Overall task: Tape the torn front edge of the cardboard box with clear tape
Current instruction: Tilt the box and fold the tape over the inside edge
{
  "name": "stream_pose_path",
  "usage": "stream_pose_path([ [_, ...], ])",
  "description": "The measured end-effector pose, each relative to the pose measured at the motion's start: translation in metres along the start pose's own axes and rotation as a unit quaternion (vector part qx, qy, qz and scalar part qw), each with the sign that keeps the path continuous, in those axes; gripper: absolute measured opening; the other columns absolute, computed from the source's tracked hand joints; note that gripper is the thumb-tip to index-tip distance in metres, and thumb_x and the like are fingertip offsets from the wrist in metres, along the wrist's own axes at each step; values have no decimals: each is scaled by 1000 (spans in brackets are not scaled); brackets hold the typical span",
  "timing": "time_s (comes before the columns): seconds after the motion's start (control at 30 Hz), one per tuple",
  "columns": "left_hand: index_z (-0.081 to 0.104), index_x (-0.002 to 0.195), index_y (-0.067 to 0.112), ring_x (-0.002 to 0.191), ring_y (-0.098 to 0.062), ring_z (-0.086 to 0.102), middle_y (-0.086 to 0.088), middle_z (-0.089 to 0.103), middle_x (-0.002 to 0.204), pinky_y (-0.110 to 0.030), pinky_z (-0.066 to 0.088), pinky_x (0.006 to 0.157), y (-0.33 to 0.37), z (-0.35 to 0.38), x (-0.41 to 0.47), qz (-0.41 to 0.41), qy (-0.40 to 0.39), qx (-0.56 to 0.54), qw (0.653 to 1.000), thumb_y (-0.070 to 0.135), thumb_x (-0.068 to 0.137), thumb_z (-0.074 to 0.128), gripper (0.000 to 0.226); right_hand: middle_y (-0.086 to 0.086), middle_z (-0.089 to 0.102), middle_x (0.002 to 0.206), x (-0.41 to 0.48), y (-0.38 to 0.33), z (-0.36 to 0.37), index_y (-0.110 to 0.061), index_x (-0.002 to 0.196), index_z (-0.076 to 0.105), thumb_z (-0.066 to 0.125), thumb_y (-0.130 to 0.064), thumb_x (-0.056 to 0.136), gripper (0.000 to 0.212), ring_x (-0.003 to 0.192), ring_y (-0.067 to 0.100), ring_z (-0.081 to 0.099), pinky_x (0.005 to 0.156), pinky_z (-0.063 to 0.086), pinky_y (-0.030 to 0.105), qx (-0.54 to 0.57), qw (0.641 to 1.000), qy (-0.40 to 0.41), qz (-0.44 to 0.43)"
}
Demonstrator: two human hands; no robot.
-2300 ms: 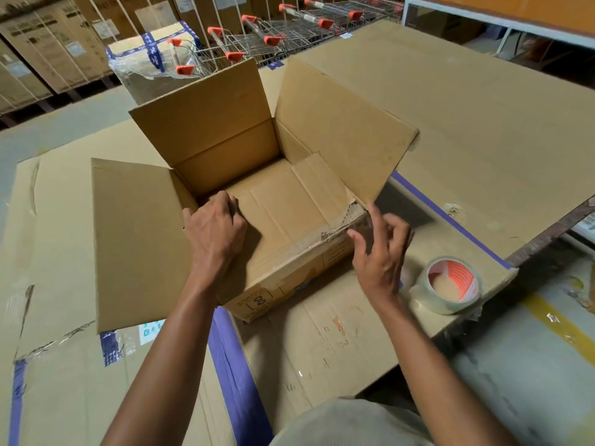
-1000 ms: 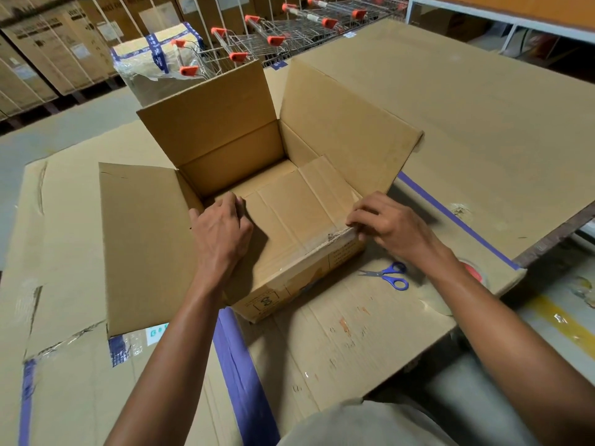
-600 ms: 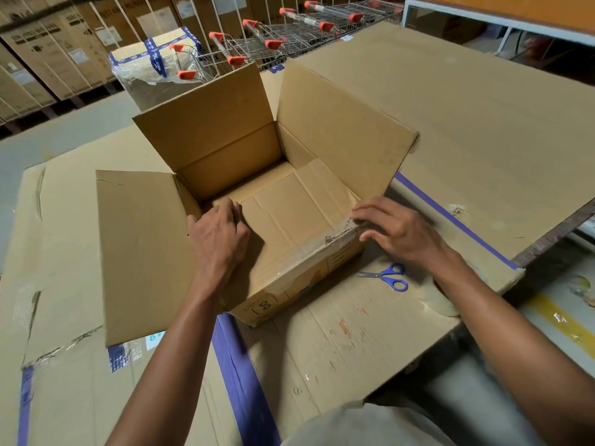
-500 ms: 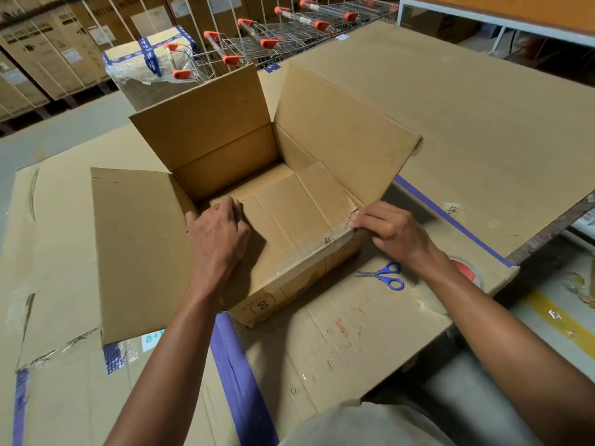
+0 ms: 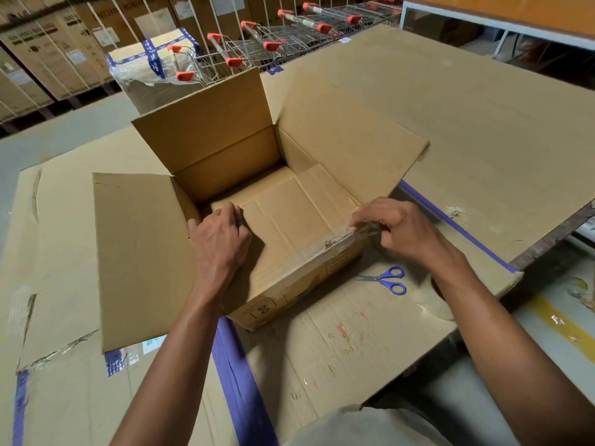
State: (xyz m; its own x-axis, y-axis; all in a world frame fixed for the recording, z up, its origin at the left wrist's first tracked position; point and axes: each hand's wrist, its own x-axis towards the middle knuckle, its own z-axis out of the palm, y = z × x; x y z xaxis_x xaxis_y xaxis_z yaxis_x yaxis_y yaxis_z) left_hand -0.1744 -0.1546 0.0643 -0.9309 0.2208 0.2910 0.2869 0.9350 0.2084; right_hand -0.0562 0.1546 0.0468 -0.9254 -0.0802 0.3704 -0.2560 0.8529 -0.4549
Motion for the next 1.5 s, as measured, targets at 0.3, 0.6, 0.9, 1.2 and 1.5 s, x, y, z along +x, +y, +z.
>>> stream_pose_path([
  [0.3, 43, 90, 18, 72, -26, 46, -5, 53, 81, -42, 32, 82, 5, -4, -1, 9, -3, -5, 1000, 35, 83, 22, 27, -2, 72, 72, 7, -24, 3, -16, 67, 76, 61, 6, 64, 26, 85, 22, 62, 85, 41, 33, -62, 993, 94, -38],
  [0.6, 48, 93, 14, 74, -28, 50, -10, 59, 85, -38, 34, 69, -1, -9, 5, -4, -24, -43, 999, 15, 95, 44, 5, 10, 69, 94, 0, -121, 100, -7, 100, 77, 69, -7, 85, 17, 96, 32, 63, 82, 53, 44, 34, 979, 6, -200],
  [0.9, 51, 95, 16, 76, -28, 53, -11, 62, 88, -38, 39, 72, -1, -8, 4, -14, -14, -36, 999, 16, 97, 45, 6, 11, 69, 93, -2, -128, 123, -6, 105, 77, 77, 0, 82, 24, 94, 32, 64, 84, 56, 44, 56, 976, 64, -198],
  [1.2, 49, 93, 15, 73, -28, 51, -17, 68, 94, -44, 45, 78, -2, -3, -1, -22, -26, -38, 999, 15, 97, 44, 6, 8, 72, 106, -2, -109, 108, -9, 106, 76, 78, -12, 87, 20, 97, 27, 64, 89, 54, 37, 39, 974, 61, -213],
  [1.5, 46, 93, 17, 71, -27, 49, -13, 67, 89, -40, 40, 78, -2, -1, 0, -21, -19, -31, 999, 17, 92, 43, 3, 7, 73, 84, 7, -86, 72, -5, 93, 79, 79, -2, 83, 11, 77, 21, 69, 76, 59, 37, 75, 968, 186, -150],
])
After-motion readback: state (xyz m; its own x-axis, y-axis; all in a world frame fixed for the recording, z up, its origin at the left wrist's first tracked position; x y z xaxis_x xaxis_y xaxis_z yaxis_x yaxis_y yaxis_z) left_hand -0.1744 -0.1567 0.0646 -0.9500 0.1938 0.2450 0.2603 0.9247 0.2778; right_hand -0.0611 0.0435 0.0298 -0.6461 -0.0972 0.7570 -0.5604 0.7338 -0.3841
